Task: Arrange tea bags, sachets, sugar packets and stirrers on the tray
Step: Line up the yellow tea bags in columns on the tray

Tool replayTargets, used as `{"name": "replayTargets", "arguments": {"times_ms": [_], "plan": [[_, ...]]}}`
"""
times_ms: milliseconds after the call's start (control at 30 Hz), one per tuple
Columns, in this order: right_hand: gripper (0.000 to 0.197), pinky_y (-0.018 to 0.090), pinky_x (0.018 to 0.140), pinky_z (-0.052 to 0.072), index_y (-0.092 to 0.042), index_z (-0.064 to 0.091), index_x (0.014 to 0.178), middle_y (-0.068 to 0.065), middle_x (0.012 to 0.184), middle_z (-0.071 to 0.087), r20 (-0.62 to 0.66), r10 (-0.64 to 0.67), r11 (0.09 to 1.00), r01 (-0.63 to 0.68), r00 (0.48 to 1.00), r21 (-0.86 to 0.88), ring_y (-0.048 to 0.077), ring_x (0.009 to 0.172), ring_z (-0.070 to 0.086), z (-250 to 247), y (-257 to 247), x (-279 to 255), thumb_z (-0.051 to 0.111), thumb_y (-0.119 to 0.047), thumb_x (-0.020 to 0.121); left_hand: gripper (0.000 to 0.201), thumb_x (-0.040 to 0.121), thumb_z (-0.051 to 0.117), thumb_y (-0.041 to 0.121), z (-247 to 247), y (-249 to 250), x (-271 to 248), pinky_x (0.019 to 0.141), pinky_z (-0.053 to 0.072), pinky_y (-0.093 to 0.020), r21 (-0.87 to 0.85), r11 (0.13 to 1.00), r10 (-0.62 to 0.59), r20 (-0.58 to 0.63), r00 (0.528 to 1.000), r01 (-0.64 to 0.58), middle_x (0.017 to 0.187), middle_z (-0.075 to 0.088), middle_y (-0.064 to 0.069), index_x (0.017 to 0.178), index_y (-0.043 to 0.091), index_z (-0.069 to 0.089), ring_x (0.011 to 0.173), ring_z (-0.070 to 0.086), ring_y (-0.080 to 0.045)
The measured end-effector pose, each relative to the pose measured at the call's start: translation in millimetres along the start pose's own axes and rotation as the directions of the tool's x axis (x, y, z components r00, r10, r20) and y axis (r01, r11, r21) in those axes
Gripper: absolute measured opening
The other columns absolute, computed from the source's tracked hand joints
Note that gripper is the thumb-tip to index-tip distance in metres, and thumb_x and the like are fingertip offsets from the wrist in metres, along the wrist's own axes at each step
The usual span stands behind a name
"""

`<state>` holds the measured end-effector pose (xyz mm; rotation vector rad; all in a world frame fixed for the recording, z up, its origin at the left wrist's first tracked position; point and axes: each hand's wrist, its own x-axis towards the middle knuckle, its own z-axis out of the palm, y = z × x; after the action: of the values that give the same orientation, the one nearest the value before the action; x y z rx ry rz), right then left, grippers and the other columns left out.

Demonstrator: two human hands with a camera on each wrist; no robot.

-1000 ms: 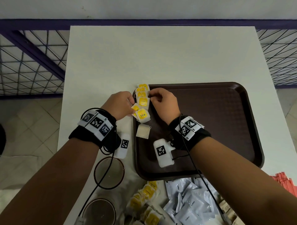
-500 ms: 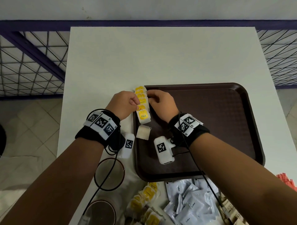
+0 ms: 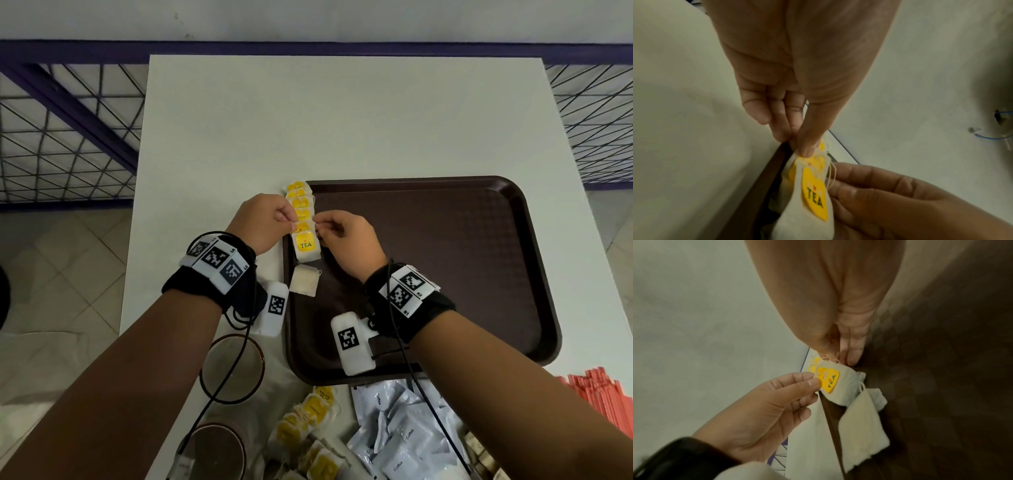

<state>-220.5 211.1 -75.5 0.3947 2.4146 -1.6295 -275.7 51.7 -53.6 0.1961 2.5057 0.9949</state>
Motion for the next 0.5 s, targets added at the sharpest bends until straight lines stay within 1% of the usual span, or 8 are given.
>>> {"name": "replayTargets", "arguments": {"times_ms": [33, 100, 167, 267, 333, 400, 467, 500], "plan": [[0.026, 0.034, 0.09, 0.053, -0.008, 0.067, 0.106, 0.004, 0.095, 0.069, -0.001, -0.006, 1.0, 0.006, 1.0, -0.02, 0.014, 0.09, 0.065, -1, 0, -2, 0.052, 0.002, 0.087, 0.004, 0.079, 0.069, 0.01, 0, 0, 0, 0.058, 0.036, -0.007, -0.002, 1.0, 0.005, -0.007, 1.0, -0.005, 0.065, 0.057, 0.011, 0.083, 0.012, 0.069, 0.061, 0.052, 0.0], [0.025, 0.034, 0.089, 0.053, -0.009, 0.066, 0.106, 0.005, 0.096, 0.069, -0.047, 0.001, 0.999, -0.004, 0.999, -0.048, 0.013, 0.087, 0.064, -1, 2, -6, 0.054, 0.0, 0.086, 0.006, 0.078, 0.069, 0.007, 0, 2, 1, 0.056, 0.038, -0.002, -0.013, 1.0, 0.019, -0.018, 1.0, -0.019, 0.065, 0.057, 0.01, 0.082, 0.012, 0.069, 0.062, 0.053, 0.0], [0.019, 0.038, 0.086, 0.054, -0.012, 0.066, 0.1, 0.003, 0.086, 0.068, -0.099, 0.037, 0.999, -0.041, 0.994, -0.035, 0.016, 0.079, 0.064, 1, 6, -10, 0.059, -0.006, 0.084, 0.009, 0.076, 0.07, 0.005, -1, 2, 1, 0.056, 0.036, 0.002, -0.035, 0.999, 0.023, -0.032, 0.999, -0.024, 0.067, 0.059, 0.009, 0.082, 0.012, 0.068, 0.063, 0.055, 0.0], [0.017, 0.039, 0.082, 0.055, -0.011, 0.065, 0.094, 0.002, 0.079, 0.066, -0.076, 0.103, 0.995, -0.102, 0.992, 0.01, 0.014, 0.073, 0.061, 4, 5, -20, 0.07, -0.012, 0.079, 0.012, 0.075, 0.069, 0.002, -2, 1, 0, 0.058, 0.038, 0.002, -0.057, 0.998, 0.015, -0.062, 0.998, -0.019, 0.068, 0.061, 0.007, 0.083, 0.011, 0.068, 0.063, 0.057, 0.002], [0.02, 0.037, 0.082, 0.055, -0.009, 0.064, 0.094, 0.004, 0.08, 0.066, -0.062, 0.107, 0.994, -0.108, 0.992, 0.001, 0.011, 0.069, 0.059, 8, 4, -24, 0.072, -0.01, 0.076, 0.012, 0.074, 0.069, 0.001, -1, 1, 0, 0.058, 0.038, 0.003, -0.072, 0.997, 0.015, -0.073, 0.997, -0.021, 0.067, 0.061, 0.007, 0.082, 0.011, 0.068, 0.059, 0.057, 0.008], [0.019, 0.038, 0.08, 0.055, -0.008, 0.064, 0.092, 0.004, 0.078, 0.065, -0.068, 0.1, 0.995, -0.1, 0.993, 0.002, 0.012, 0.068, 0.059, 11, 3, -25, 0.072, -0.006, 0.075, 0.013, 0.074, 0.069, 0.001, -1, 2, -1, 0.058, 0.038, 0.003, -0.073, 0.997, 0.018, -0.08, 0.997, -0.024, 0.068, 0.063, 0.004, 0.081, 0.011, 0.068, 0.057, 0.055, 0.013], [0.018, 0.038, 0.079, 0.056, -0.007, 0.064, 0.09, 0.0, 0.074, 0.062, -0.068, 0.105, 0.994, -0.104, 0.992, 0.013, 0.012, 0.067, 0.059, 13, 3, -25, 0.073, -0.004, 0.075, 0.013, 0.075, 0.069, 0.001, -3, 2, -1, 0.058, 0.038, 0.003, -0.065, 0.997, 0.022, -0.092, 0.995, -0.028, 0.072, 0.065, 0.0, 0.081, 0.012, 0.068, 0.058, 0.057, 0.009], [0.018, 0.035, 0.078, 0.056, -0.006, 0.064, 0.09, -0.002, 0.072, 0.061, -0.066, 0.107, 0.994, -0.106, 0.992, 0.013, 0.011, 0.065, 0.057, 13, 3, -24, 0.073, -0.003, 0.074, 0.012, 0.075, 0.069, 0.001, -4, 2, -2, 0.059, 0.038, 0.003, -0.064, 0.998, 0.022, -0.099, 0.995, -0.028, 0.073, 0.065, 0.0, 0.081, 0.012, 0.068, 0.059, 0.057, 0.007]]}}
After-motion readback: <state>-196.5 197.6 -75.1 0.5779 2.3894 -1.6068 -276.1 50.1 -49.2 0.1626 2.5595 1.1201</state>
